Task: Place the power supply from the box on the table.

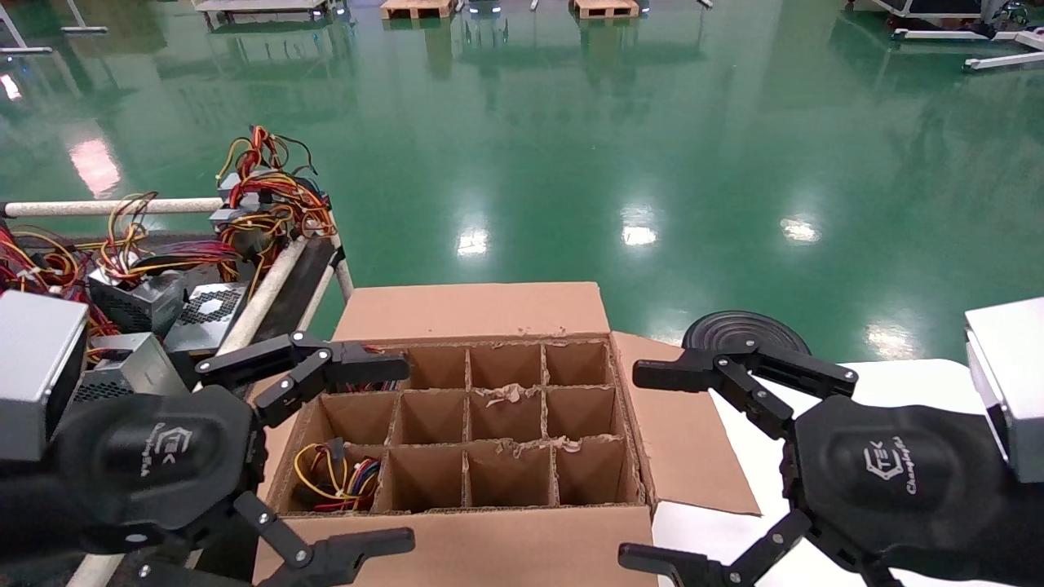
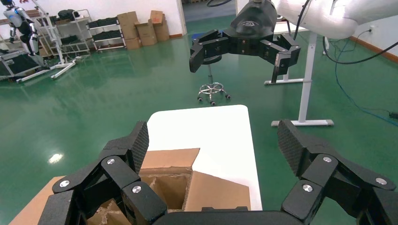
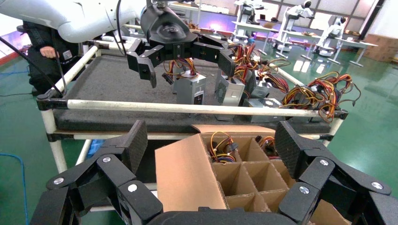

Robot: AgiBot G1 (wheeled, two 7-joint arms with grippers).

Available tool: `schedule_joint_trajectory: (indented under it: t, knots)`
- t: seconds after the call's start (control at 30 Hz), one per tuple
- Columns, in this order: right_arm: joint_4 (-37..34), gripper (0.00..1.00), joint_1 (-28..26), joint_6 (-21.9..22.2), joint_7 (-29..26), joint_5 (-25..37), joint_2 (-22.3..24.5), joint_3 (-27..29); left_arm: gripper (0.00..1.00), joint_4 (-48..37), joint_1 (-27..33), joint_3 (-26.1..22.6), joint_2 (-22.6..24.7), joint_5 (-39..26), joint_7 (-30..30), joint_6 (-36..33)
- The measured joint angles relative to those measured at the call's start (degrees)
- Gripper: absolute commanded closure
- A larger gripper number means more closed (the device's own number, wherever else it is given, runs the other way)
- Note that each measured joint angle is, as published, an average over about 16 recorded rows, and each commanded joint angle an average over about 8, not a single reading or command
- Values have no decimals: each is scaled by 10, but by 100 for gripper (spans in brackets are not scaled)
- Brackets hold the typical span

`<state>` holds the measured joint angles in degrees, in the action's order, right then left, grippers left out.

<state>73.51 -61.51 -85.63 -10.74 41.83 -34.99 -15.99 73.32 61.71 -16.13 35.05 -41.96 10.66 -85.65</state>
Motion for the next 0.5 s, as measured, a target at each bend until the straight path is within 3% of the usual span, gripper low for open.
schedule_joint_trajectory:
  t: [0.5]
  knots:
    - [0,100,0,0,0,0,0,0,0,-8,-7,-11,-10,-13,-5,1]
